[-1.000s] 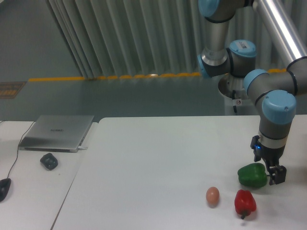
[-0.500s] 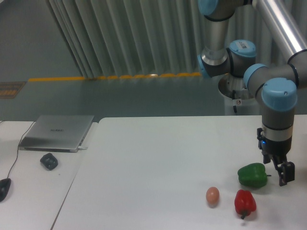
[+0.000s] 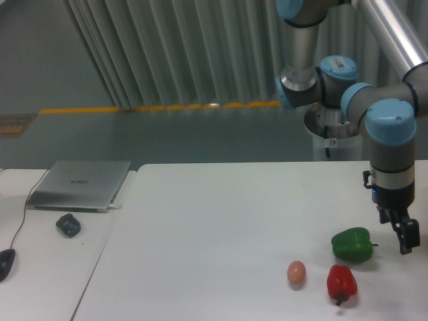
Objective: Place the green pepper on the table
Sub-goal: 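Raise the open gripper away from the green pepper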
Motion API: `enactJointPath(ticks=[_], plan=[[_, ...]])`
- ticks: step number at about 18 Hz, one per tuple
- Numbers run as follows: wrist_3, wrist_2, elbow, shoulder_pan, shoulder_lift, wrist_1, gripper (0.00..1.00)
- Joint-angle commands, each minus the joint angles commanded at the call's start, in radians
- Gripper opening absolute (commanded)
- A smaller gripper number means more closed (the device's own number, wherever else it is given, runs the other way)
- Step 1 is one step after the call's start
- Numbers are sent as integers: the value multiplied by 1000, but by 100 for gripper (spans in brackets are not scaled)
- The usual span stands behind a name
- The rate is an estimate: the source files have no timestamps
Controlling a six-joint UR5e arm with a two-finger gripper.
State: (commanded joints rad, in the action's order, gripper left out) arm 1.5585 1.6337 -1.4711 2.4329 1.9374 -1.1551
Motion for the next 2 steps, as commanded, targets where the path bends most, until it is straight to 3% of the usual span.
enactJointPath(ticks=[2], plan=[[0,0,-2,0,0,0,100]])
